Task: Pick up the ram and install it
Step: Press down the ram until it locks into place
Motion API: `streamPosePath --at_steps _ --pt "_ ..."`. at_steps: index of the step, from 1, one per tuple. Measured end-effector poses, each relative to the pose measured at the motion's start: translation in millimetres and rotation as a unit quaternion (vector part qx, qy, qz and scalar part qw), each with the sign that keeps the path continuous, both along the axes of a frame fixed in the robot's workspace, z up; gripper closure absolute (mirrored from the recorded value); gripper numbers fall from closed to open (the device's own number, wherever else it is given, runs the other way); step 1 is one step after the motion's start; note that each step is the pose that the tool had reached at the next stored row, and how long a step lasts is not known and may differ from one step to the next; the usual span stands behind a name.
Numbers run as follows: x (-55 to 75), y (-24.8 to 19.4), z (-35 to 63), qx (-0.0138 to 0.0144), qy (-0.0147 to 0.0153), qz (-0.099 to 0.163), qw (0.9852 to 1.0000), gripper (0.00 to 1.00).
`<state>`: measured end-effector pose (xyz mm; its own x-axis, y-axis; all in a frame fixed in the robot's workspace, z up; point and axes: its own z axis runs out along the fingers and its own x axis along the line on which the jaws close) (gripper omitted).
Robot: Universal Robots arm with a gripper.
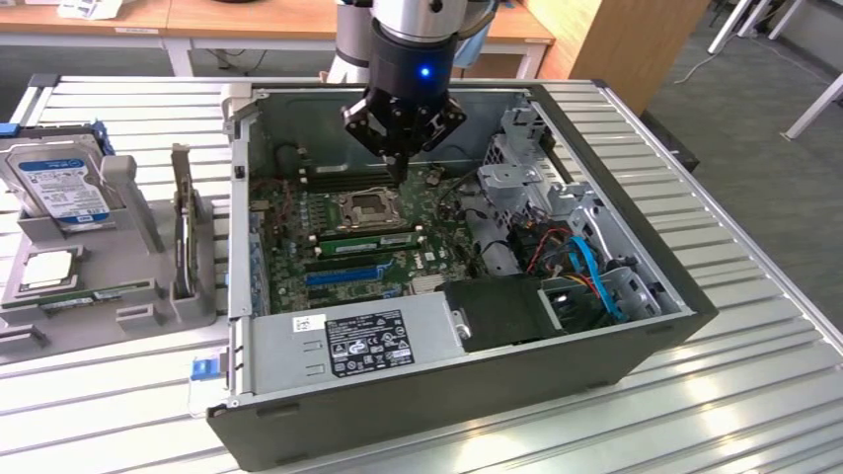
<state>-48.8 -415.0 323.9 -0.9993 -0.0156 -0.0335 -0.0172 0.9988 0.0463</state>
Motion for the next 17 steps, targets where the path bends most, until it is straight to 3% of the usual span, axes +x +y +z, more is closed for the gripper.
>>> streamPosePath --at_steps 12,14,17 --pt "-0.1 0.1 0.1 0.0006 0.0003 -0.001 1.0 0.9" --pt "-0.1 0.0 0.7 0.0036 0.0032 -0.001 1.0 0.9" --pt "0.0 0.0 1.1 0.013 0.012 -0.001 0.9998 0.9"
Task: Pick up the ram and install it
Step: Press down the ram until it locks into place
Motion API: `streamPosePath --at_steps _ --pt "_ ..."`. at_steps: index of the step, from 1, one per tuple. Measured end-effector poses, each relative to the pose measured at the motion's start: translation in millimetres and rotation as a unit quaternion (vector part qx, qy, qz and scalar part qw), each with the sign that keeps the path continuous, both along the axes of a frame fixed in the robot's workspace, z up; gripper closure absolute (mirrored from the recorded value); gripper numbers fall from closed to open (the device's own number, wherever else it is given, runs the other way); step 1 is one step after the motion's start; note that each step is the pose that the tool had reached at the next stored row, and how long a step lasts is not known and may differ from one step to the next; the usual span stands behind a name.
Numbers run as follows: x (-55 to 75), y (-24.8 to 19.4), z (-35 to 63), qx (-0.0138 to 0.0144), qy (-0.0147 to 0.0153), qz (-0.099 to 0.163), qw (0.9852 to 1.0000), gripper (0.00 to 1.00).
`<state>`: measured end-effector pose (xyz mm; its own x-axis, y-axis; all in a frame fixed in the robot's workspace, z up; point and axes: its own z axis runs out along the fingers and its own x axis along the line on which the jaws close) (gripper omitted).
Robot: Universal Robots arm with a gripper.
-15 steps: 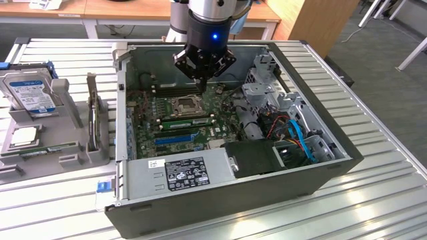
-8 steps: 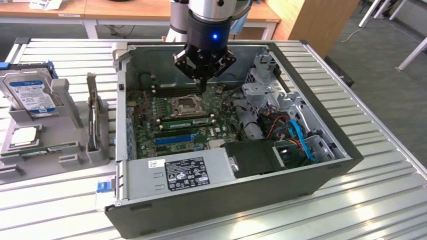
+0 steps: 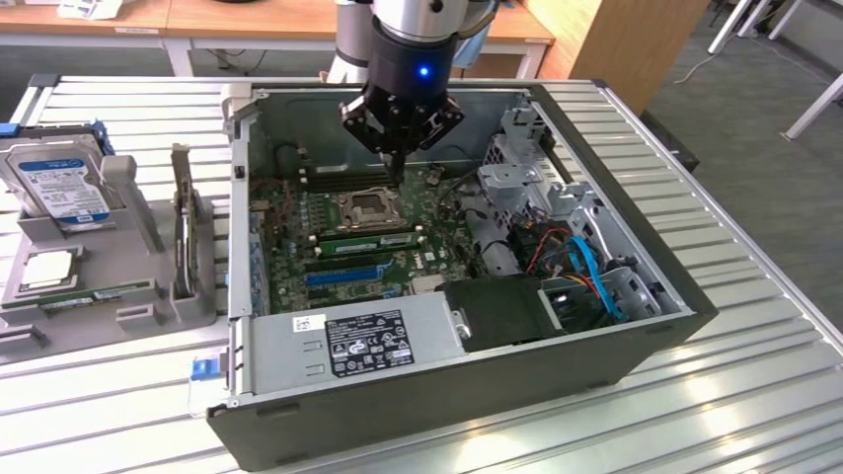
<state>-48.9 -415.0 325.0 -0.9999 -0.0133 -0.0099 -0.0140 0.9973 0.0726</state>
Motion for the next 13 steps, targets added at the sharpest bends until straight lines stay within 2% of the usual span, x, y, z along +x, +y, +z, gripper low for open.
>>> streamPosePath --at_steps 2,3,6,7,8,9,10,13 --pt "0.0 0.0 0.0 0.0056 0.0035 0.0 1.0 0.9" --pt "0.0 0.0 0.1 0.0063 0.0035 0.0 1.0 0.9" --pt "0.0 0.0 0.1 0.0066 0.0035 0.0 1.0 0.9" --pt "0.0 0.0 0.0 0.0067 0.0061 0.0 1.0 0.9" --pt "0.0 -0.1 0.1 0.0065 0.0122 0.0 0.9999 0.9" --pt "-0.1 -0.1 0.1 0.0065 0.0162 0.0 0.9998 0.9" --pt "-0.1 -0.1 0.2 0.0065 0.0181 0.0 0.9998 0.9" --pt "-0.1 -0.1 0.1 0.0066 0.0185 0.0 0.9998 0.9"
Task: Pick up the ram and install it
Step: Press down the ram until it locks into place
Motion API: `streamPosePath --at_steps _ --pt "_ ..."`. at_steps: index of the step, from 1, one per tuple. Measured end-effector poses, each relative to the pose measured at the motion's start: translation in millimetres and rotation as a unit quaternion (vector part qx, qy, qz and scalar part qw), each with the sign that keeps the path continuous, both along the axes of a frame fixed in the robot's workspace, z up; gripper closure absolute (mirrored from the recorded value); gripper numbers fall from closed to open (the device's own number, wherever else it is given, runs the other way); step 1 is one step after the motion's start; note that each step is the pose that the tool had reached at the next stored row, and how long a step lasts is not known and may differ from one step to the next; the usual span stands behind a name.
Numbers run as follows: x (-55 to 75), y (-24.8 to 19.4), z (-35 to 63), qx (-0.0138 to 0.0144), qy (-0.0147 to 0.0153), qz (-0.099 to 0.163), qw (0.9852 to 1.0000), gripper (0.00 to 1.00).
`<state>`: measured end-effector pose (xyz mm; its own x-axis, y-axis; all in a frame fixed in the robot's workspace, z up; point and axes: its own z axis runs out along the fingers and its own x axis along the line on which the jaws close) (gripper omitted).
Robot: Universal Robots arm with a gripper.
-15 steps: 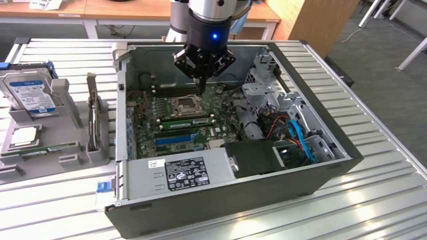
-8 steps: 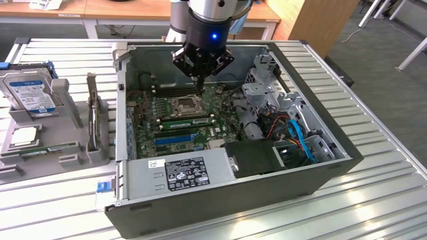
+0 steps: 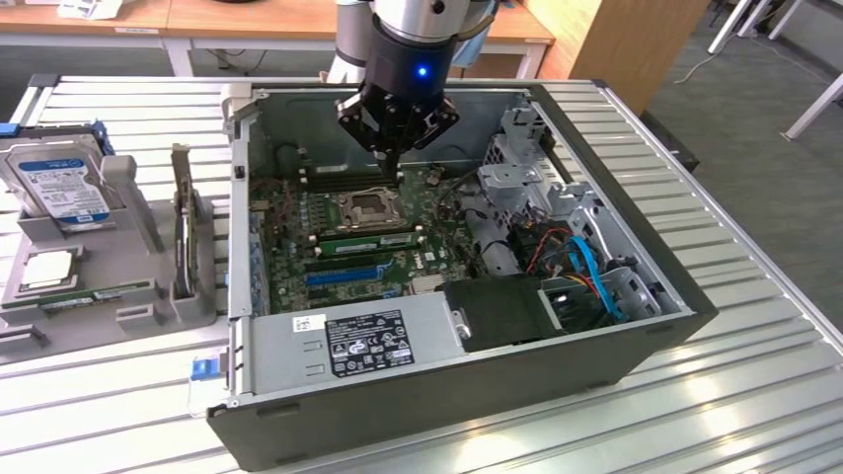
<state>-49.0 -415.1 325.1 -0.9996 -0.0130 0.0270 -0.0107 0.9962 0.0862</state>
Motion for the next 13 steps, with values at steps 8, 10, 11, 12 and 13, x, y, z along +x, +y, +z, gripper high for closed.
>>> streamPosePath --at_steps 8,10,11,12,13 --pt "0.0 0.0 0.0 -0.0046 0.0028 0.0 1.0 0.9" --pt "0.0 0.0 0.1 -0.0047 0.0029 0.0 1.0 0.9" --pt "0.0 0.0 0.0 -0.0047 0.0028 0.0 1.0 0.9" --pt "0.0 0.0 0.0 -0.0048 0.0029 0.0 1.0 0.9" --pt "0.1 0.1 -0.1 -0.0057 0.0029 0.0 1.0 0.9"
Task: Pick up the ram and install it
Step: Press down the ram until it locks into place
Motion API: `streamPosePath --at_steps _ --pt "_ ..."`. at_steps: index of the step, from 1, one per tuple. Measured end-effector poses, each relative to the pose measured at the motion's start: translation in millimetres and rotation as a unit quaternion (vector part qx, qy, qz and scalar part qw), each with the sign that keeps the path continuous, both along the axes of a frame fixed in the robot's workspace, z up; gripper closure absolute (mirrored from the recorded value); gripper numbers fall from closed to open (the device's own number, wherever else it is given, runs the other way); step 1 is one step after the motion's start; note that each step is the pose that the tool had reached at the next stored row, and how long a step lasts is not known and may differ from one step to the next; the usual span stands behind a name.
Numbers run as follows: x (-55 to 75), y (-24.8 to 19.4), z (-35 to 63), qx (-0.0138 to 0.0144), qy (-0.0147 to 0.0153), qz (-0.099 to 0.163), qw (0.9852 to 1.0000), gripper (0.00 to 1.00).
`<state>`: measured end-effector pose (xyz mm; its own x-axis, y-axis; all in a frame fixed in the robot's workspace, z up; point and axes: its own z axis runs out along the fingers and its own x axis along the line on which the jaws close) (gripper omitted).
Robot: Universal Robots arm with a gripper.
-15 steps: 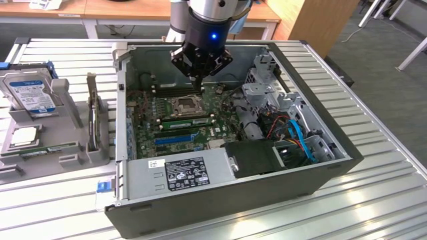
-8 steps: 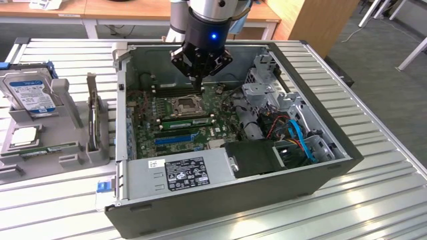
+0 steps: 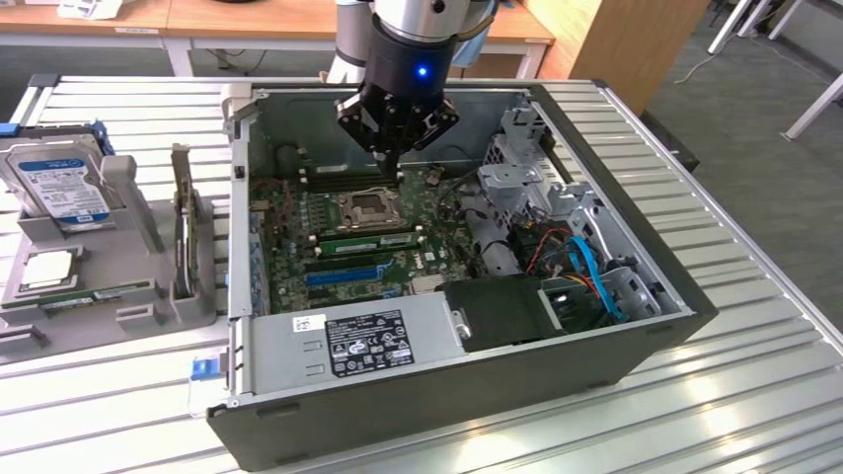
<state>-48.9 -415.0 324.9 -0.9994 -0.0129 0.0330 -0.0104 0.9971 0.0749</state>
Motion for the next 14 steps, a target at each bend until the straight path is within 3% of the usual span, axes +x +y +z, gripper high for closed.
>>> streamPosePath --at_steps 4,14 --pt "0.0 0.0 0.1 -0.0049 0.0006 0.0 1.0 0.9" --pt "0.0 0.0 0.1 -0.013 0.0019 0.0 0.9999 0.9"
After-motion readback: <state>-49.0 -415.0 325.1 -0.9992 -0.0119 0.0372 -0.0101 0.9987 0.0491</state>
